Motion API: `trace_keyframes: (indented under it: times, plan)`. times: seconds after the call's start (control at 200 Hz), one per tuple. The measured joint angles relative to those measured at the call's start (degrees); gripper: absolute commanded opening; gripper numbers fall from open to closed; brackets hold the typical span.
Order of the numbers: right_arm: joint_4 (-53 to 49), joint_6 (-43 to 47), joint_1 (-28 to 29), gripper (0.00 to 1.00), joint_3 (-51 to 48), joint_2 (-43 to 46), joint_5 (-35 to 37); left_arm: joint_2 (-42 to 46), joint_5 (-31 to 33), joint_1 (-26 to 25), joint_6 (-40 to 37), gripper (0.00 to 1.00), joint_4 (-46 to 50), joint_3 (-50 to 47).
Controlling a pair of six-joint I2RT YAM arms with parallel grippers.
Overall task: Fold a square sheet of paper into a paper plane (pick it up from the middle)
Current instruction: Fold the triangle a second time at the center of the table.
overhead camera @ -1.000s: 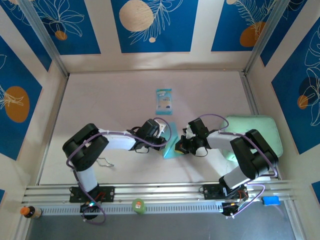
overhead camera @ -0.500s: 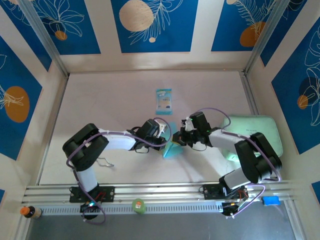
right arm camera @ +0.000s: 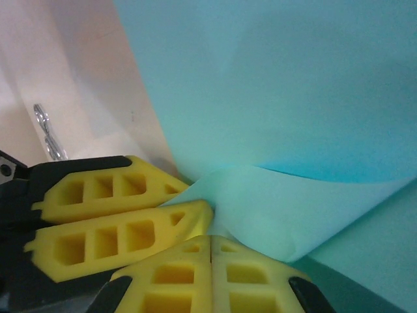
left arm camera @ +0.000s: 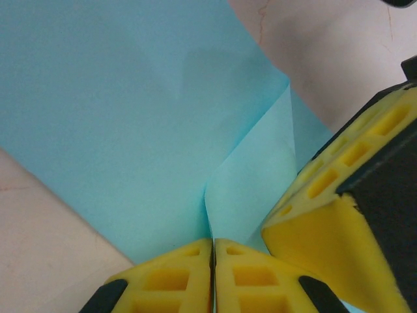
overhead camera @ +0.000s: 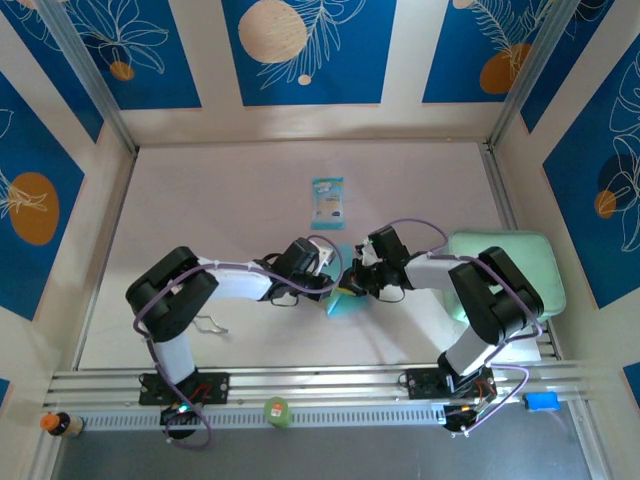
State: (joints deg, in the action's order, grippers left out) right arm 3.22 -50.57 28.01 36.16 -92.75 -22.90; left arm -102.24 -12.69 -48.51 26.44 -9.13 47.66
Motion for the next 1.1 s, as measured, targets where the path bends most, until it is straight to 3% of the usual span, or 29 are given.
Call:
trace_keyframes:
  times: [0.645,1.095]
  plan:
    - [-0.04,1.09,-2.40,0.03,-0.07,2.62,-0.02,-0.72,-1.88,0.00,0.00,0.11,-0.74,0.31]
    - [0.35,2.56,-3.85,0.03,-0.66,-1.11,1.88,-0.83,-1.90,0.00,-0.02,0.11,-0.63,0.48]
